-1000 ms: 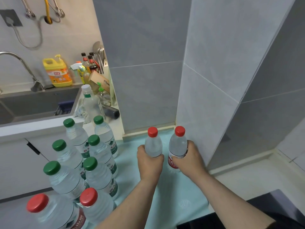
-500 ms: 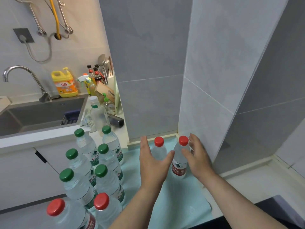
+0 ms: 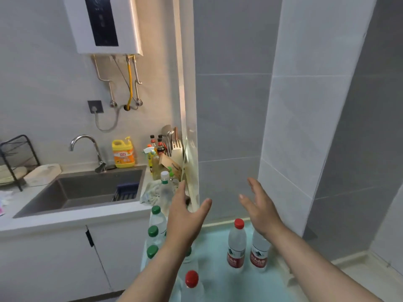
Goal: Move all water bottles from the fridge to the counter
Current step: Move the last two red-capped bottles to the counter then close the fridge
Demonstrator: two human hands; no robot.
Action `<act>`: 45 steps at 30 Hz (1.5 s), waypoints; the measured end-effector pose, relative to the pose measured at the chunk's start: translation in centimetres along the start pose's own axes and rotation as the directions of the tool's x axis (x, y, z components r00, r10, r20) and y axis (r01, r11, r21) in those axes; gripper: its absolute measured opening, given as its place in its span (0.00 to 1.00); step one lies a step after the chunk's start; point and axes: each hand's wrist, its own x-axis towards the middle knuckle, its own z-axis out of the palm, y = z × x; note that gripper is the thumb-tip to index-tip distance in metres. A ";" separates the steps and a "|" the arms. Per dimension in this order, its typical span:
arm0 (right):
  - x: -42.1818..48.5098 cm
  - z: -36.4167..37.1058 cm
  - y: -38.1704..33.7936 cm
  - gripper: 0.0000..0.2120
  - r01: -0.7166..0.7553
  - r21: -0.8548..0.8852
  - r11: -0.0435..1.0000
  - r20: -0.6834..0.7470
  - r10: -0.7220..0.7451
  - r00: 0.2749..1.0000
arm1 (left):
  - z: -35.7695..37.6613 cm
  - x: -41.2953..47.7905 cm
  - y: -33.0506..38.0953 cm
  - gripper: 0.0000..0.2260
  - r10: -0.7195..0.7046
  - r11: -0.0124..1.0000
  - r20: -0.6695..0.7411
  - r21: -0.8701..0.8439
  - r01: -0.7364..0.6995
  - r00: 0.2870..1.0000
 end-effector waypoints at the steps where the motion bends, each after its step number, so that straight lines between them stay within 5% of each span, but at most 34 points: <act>1: -0.3 0.4 -1.3 0.32 0.028 -0.013 1.000 0.008 -0.028 1.000 | -1.8 0.0 0.4 0.37 0.004 1.000 -0.004 0.011 -0.004 1.000; 7: -3.7 4.7 -11.4 0.33 0.157 -0.033 0.987 0.067 -0.155 0.986 | -13.7 -1.3 2.9 0.30 0.059 0.995 -0.082 0.081 -0.052 0.995; 12: -7.0 9.1 -19.3 0.34 0.268 -0.011 0.963 0.119 -0.265 0.957 | -22.8 -3.7 4.2 0.34 0.091 0.977 -0.147 0.204 -0.060 0.985; 20: -14.1 14.0 -27.4 0.34 0.365 0.193 0.911 0.255 -0.406 0.878 | -33.4 -12.8 6.8 0.32 0.035 0.960 -0.312 0.275 0.055 0.949; 31: -26.0 16.4 -29.3 0.31 0.401 0.365 0.840 0.471 -0.538 0.699 | -38.9 -32.0 10.1 0.35 -0.030 0.897 -0.631 0.326 0.300 0.775; 35: -29.7 18.3 -30.2 0.28 0.403 0.405 0.821 0.521 -0.569 0.636 | -40.6 -38.1 11.0 0.32 -0.058 0.862 -0.700 0.324 0.390 0.711; 40: -34.6 20.5 -34.5 0.35 0.387 0.482 0.786 0.579 -0.617 0.533 | -44.2 -44.6 13.5 0.32 -0.015 0.832 -0.792 0.328 0.447 0.610; 45: -39.3 24.7 -39.1 0.29 0.402 0.546 0.735 0.591 -0.678 0.437 | -48.8 -49.8 14.6 0.33 -0.003 0.792 -0.845 0.324 0.517 0.534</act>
